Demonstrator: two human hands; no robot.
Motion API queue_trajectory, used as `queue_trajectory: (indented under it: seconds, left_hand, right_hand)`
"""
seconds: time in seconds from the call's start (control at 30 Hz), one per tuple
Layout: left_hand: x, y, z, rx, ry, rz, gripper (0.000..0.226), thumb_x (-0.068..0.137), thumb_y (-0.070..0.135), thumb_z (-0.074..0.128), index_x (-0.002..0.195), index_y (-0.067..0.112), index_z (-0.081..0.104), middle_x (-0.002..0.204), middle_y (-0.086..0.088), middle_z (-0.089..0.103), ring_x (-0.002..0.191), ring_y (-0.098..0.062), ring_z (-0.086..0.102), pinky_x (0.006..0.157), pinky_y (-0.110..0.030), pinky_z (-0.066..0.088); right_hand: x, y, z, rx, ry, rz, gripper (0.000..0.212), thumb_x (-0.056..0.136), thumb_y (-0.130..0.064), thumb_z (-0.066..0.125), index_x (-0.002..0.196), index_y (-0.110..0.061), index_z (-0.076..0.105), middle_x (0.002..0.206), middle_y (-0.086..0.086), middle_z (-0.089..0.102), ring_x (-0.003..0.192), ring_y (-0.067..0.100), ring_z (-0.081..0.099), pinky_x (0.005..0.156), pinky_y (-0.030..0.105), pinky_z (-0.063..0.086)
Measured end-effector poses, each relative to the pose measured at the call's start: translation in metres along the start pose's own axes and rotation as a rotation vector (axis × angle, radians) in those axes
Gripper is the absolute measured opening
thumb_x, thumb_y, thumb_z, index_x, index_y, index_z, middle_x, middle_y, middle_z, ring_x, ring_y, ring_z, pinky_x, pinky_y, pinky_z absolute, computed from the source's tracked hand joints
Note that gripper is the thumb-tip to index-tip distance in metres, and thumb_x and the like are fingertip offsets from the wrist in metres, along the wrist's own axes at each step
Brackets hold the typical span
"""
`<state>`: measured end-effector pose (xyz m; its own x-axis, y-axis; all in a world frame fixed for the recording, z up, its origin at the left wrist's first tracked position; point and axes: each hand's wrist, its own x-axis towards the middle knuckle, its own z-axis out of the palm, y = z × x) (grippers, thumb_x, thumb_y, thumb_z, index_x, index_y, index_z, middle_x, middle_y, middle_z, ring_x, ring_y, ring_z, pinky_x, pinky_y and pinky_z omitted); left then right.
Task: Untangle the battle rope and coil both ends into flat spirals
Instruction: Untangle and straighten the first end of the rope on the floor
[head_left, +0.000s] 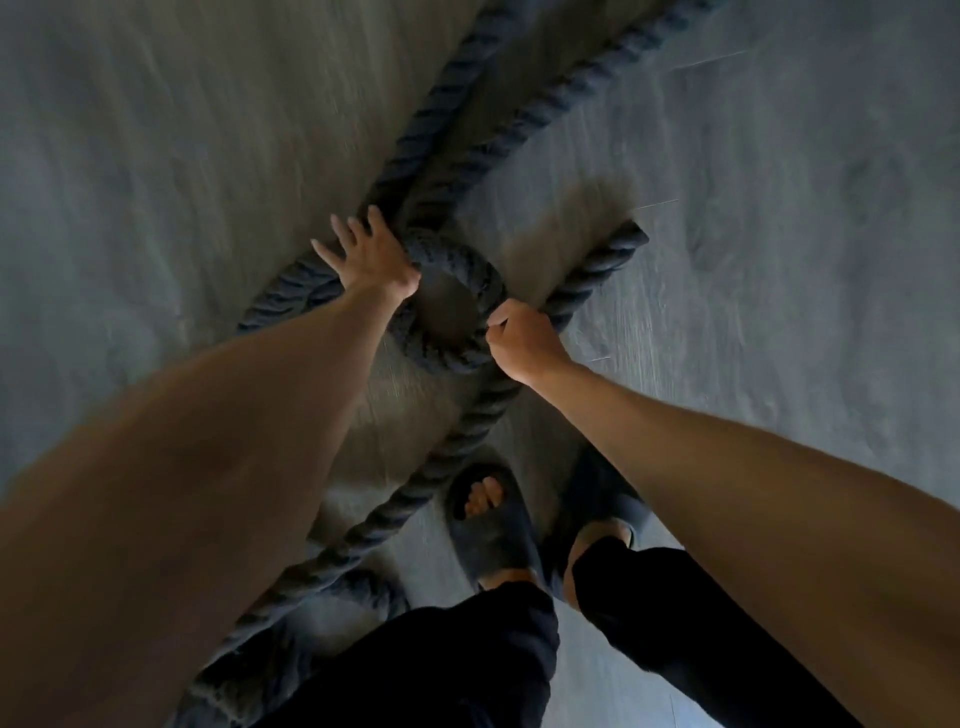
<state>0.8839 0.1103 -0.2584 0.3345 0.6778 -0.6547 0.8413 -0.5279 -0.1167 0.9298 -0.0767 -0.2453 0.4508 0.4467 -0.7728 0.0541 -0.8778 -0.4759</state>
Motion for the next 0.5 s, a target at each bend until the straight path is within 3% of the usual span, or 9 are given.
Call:
queue_trajectory:
  seconds: [0.1, 0.17, 0.2, 0.3, 0.4, 0.5]
  left_hand:
    - [0.009, -0.001, 0.006, 0.209, 0.088, 0.060, 0.072, 0.086, 0.046, 0.067, 0.141, 0.008, 0.039, 0.148, -0.021, 0.033, 0.141, -0.039, 0.025, 0.117, -0.058, 0.017]
    - [0.000, 0.000, 0.004, 0.308, 0.102, 0.130, 0.068, 0.083, 0.058, 0.065, 0.129, 0.010, 0.052, 0.141, -0.020, 0.040, 0.134, -0.038, 0.033, 0.111, -0.054, 0.026]
    - [-0.010, 0.001, 0.003, 0.314, 0.086, 0.159, 0.071, 0.080, 0.063, 0.065, 0.128, 0.011, 0.054, 0.139, -0.019, 0.043, 0.132, -0.037, 0.036, 0.109, -0.052, 0.028]
    - [-0.062, 0.008, 0.002, 0.198, 0.001, 0.242, 0.081, 0.079, 0.063, 0.067, 0.133, 0.007, 0.046, 0.131, -0.017, 0.055, 0.123, -0.036, 0.052, 0.100, -0.046, 0.039]
    - [-0.131, 0.012, 0.006, 0.065, -0.080, 0.339, 0.077, 0.080, 0.054, 0.072, 0.132, 0.004, 0.044, 0.124, -0.016, 0.060, 0.112, -0.035, 0.059, 0.083, -0.038, 0.046]
    - [-0.202, 0.010, -0.002, 0.063, -0.188, 0.449, 0.076, 0.079, 0.057, 0.071, 0.129, 0.005, 0.048, 0.123, -0.016, 0.060, 0.112, -0.034, 0.059, 0.088, -0.038, 0.047]
  right_hand:
    - [0.016, 0.008, 0.000, 0.048, 0.022, 0.028, 0.028, 0.101, -0.016, 0.045, 0.117, -0.002, 0.063, 0.118, 0.016, 0.067, 0.108, 0.029, 0.061, 0.085, 0.033, 0.047]
    - [0.013, 0.010, -0.003, 0.132, 0.035, 0.081, 0.026, 0.102, -0.016, 0.044, 0.099, -0.002, 0.066, 0.108, 0.017, 0.070, 0.097, 0.029, 0.064, 0.076, 0.031, 0.046]
    - [0.007, 0.010, -0.004, 0.192, 0.028, 0.115, 0.030, 0.103, -0.018, 0.043, 0.093, -0.001, 0.065, 0.105, 0.020, 0.071, 0.097, 0.032, 0.066, 0.078, 0.034, 0.049]
    - [-0.029, 0.010, -0.010, 0.415, -0.014, 0.255, 0.046, 0.107, -0.034, 0.037, 0.101, 0.002, 0.065, 0.109, 0.024, 0.071, 0.102, 0.036, 0.068, 0.092, 0.049, 0.056]
    - [-0.082, 0.006, -0.017, 0.715, -0.023, 0.450, 0.051, 0.105, -0.050, 0.036, 0.117, -0.006, 0.058, 0.113, 0.019, 0.071, 0.086, 0.027, 0.072, 0.072, 0.039, 0.062]
    - [-0.136, 0.008, -0.028, 0.879, 0.038, 0.549, 0.053, 0.102, -0.056, 0.040, 0.119, -0.008, 0.056, 0.115, 0.021, 0.069, 0.085, 0.031, 0.072, 0.066, 0.040, 0.063]
